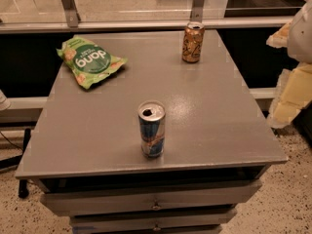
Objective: Pick orange can
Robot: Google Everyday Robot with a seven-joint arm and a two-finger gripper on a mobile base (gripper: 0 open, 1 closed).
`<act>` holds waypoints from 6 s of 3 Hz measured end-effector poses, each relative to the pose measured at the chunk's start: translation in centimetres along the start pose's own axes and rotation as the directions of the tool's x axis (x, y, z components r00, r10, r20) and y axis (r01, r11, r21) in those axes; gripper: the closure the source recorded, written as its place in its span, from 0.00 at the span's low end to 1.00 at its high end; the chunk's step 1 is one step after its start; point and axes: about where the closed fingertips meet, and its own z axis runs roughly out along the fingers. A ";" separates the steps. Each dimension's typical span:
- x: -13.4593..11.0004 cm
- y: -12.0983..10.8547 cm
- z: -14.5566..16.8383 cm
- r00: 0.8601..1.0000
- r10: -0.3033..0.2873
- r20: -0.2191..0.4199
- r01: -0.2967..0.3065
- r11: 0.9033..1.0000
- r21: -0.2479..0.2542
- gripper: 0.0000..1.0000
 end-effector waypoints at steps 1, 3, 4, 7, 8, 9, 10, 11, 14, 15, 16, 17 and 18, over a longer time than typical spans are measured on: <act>-0.1 -0.3 0.0 1.000 0.003 0.009 -0.003 1.000 0.014 0.00; -1.2 -5.1 3.7 0.987 0.041 0.156 -0.060 0.991 0.116 0.00; -3.0 -9.4 6.8 0.958 0.077 0.278 -0.126 0.979 0.163 0.00; -5.5 -20.2 14.4 0.752 0.256 0.607 -0.403 0.908 0.116 0.00; -6.4 -21.6 17.3 0.647 0.310 0.696 -0.458 0.888 0.030 0.00; -8.2 -22.7 19.9 0.559 0.329 0.761 -0.471 0.881 -0.035 0.00; -10.4 -24.1 21.9 0.486 0.334 0.807 -0.473 0.877 -0.078 0.00; -12.0 -25.8 22.2 0.435 0.319 0.842 -0.472 0.877 -0.088 0.00; -11.6 -26.8 20.2 0.354 0.330 0.875 -0.494 0.860 -0.124 0.65; -11.3 -25.9 19.4 0.332 0.353 0.875 -0.473 0.864 -0.170 0.87; -17.3 -22.4 20.5 0.332 0.384 0.862 -0.410 0.881 -0.234 1.00; -17.3 -22.4 20.5 0.332 0.384 0.862 -0.410 0.881 -0.234 1.00; -17.7 -22.1 19.5 0.373 0.349 0.860 -0.370 0.906 -0.207 1.00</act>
Offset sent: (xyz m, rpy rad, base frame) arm 0.0613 -0.0011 -0.0244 0.1234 -0.1576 -0.0438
